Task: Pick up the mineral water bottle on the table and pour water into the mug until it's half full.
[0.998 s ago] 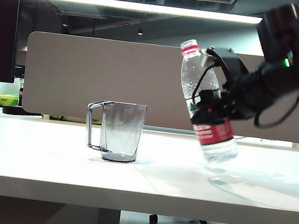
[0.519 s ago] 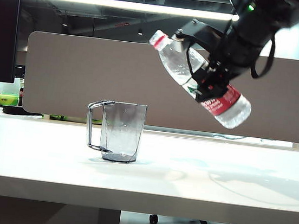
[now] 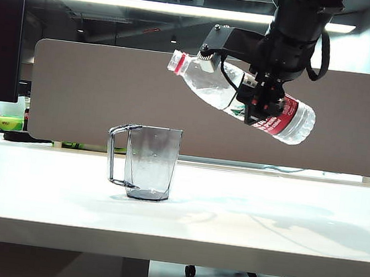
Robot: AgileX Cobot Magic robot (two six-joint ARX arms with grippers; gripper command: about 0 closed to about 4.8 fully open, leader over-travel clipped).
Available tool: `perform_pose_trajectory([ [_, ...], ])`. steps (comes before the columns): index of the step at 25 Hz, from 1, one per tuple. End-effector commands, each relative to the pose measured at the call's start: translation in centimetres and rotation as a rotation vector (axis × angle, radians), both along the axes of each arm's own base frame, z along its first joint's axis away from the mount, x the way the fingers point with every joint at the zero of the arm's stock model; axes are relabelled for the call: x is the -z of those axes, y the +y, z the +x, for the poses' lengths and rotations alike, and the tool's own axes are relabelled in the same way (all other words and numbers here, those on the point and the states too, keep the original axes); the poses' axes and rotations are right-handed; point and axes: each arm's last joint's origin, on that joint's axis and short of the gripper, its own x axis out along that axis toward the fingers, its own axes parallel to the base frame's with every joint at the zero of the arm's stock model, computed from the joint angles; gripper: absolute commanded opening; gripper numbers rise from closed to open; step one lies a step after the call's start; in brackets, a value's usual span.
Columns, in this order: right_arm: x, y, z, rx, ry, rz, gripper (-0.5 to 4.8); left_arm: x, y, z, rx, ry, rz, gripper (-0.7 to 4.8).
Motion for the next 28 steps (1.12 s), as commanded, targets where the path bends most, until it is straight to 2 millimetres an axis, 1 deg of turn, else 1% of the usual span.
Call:
perform_pose_trajectory([
  [1, -0.5, 0.1, 0.4, 0.021, -0.057, -0.046, 2.63, -0.2, 0.0, 0.0, -0.003, -0.014, 0.003, -0.05],
  [3, 0.3, 0.2, 0.7, 0.032, -0.048, -0.118, 2.63, -0.2, 0.0, 0.0, -0.003, -0.014, 0.003, -0.05],
  [6, 1.0, 0.3, 0.9, 0.039, -0.038, -0.168, 2.63, -0.2, 0.0, 0.0, -0.003, -0.014, 0.003, -0.05],
  [14, 1.3, 0.7, 0.9, 0.025, -0.037, -0.238, 2.63, -0.2, 0.0, 0.0, -0.003, -0.014, 0.003, -0.05],
  [18, 1.1, 0.7, 1.0, 0.045, -0.049, -0.259, 2.63, -0.2, 0.0, 0.0, -0.003, -0.014, 0.003, -0.05],
  [23, -0.4, 0.8, 1.4, 0.092, -0.095, -0.268, 2.63, -0.2, 0.0, 0.0, -0.003, -0.013, 0.003, -0.05],
  [28, -1.1, 0.9, 1.6, 0.079, -0.1, -0.306, 2.64, -0.2, 0.0, 0.0, -0.003, -0.013, 0.003, -0.05],
])
